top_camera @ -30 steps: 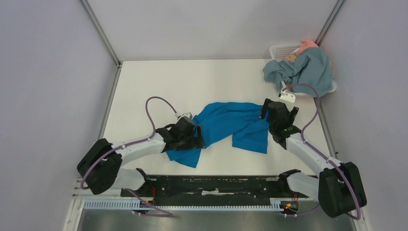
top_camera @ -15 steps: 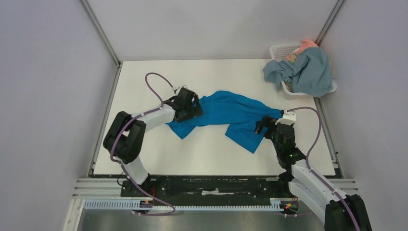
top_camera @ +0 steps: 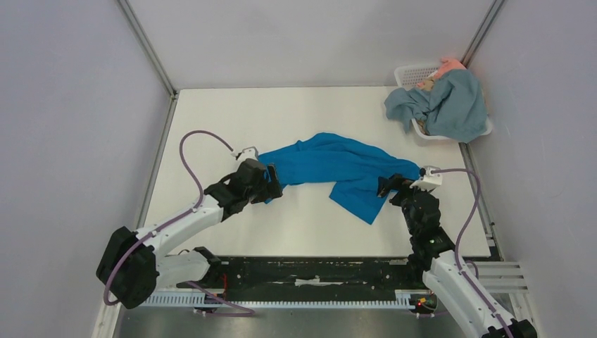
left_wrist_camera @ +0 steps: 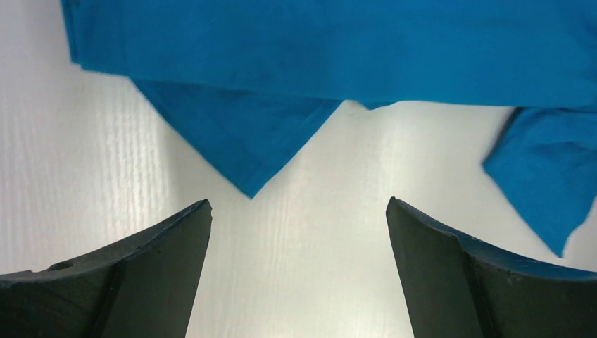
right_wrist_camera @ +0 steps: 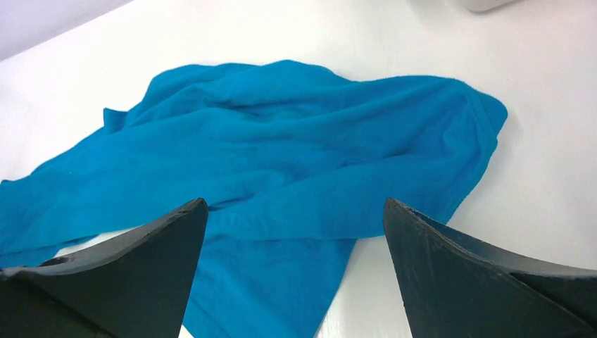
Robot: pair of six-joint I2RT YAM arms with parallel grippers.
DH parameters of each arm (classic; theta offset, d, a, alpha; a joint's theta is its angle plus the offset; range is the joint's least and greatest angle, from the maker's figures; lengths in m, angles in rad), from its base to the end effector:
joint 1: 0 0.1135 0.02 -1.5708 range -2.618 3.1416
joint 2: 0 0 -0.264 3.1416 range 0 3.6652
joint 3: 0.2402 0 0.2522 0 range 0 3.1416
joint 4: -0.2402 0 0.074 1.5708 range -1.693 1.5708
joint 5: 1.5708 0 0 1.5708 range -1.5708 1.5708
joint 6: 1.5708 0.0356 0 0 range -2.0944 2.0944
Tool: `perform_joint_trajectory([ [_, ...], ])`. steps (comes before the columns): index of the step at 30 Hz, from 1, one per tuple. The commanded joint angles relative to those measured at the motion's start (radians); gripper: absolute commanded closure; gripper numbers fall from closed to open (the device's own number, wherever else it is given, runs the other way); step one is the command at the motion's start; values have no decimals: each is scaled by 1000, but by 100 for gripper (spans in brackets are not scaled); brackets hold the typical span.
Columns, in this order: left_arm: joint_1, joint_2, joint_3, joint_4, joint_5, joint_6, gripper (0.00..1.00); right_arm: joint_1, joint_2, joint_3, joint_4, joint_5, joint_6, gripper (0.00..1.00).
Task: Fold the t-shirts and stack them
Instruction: Flatten out the tshirt
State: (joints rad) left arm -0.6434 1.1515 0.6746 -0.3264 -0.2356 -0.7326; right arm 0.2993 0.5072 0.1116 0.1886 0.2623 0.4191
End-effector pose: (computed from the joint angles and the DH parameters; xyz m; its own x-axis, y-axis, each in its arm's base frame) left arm 0.1915 -0.1332 0.2173 -0.7315 -0.2644 -0.6285 -0.0478 0.9394 -0.3395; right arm 0.1408 0.0338 0.1804 -0.1966 0.3507 -0.9156 0.0413 0.9360 0.3496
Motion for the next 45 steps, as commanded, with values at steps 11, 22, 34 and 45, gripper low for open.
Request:
perform_joint_trajectory([
  [11, 2, 260, 50, 9, -67, -17, 7, 4, 108, 14, -16, -138, -20, 2],
  [22, 2, 436, 121, 23, -50, -6, 57, 4, 151, 17, -3, -146, -26, 2],
  [34, 2, 369, 94, 0, -130, -5, 98, 208, 309, 142, -145, 16, -58, 2],
  [45, 2, 172, -14, 75, -89, 23, 98, 484, 542, 330, -465, 269, 67, 3],
])
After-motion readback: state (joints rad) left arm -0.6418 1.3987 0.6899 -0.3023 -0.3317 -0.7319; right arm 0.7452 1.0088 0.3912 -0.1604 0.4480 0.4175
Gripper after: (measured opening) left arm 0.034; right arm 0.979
